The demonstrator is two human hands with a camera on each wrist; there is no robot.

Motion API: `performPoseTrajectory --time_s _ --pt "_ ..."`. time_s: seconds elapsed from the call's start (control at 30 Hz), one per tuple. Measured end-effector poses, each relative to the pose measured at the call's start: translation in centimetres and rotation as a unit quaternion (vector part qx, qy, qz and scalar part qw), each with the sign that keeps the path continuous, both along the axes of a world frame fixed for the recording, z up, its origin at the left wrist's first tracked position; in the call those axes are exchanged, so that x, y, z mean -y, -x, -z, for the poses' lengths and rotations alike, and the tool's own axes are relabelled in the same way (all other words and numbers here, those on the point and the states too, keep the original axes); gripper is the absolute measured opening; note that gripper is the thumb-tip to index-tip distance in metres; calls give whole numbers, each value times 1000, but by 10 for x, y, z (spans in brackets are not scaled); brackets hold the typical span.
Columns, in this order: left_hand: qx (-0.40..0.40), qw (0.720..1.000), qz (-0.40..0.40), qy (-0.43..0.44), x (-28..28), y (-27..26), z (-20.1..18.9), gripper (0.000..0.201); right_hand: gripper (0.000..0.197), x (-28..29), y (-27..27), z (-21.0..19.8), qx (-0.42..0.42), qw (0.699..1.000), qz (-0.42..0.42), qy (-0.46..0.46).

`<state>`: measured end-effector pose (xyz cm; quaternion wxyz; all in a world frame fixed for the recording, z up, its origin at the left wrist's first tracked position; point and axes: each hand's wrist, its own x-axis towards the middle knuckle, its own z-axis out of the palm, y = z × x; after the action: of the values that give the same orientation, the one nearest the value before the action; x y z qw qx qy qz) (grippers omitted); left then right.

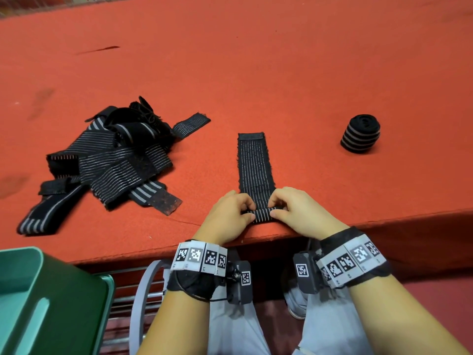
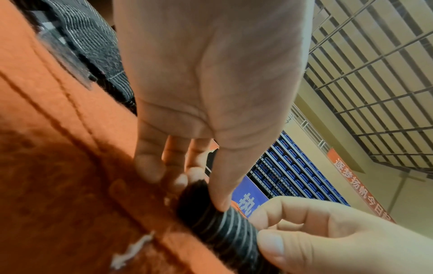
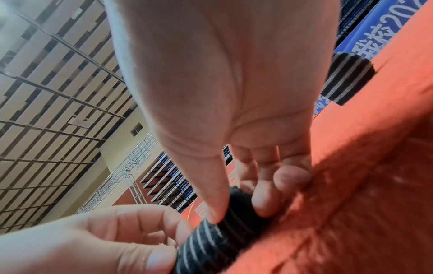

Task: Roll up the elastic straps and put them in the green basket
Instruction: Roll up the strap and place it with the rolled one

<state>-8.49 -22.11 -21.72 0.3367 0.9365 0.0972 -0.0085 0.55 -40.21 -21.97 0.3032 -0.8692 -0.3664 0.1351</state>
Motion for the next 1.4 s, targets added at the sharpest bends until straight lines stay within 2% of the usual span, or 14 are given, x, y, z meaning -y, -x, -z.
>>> performPoseTrajectory --time_s 0.13,0.27,0.43,0.57,0.73,0.87,1.0,1.13,1.27,1.4 --pt "12 1000 -4 -6 -2 -3 6 7 5 -2 -3 3 15 1000 9 -11" --pt "20 1000 -7 -4 -3 -5 7 11 4 -4 -5 2 34 999 2 -13" --pt "29 999 -15 29 -5 -6 6 14 3 -7 -6 3 16 1000 22 -8" --pt "38 999 -3 23 -6 -5 6 13 3 -9 -7 3 0 999 43 -9" --pt "27 999 -6 27 -8 -4 8 28 5 -13 -6 3 -6 998 61 -29" --pt "27 999 -6 31 -9 -7 8 23 9 -10 -6 1 9 1000 26 -12" --pt "24 999 -17 34 -9 -8 6 19 34 -5 -5 1 6 1000 -5 13" --pt "20 998 -26 49 -7 -6 1 17 31 -5 -3 0 11 1000 19 4" --pt "-8 997 -15 81 -6 -1 -2 14 28 3 -1 -8 -50 999 19 6" --pt "-36 995 -9 96 0 2 -7 8 26 10 -1 -11 -64 998 9 25"
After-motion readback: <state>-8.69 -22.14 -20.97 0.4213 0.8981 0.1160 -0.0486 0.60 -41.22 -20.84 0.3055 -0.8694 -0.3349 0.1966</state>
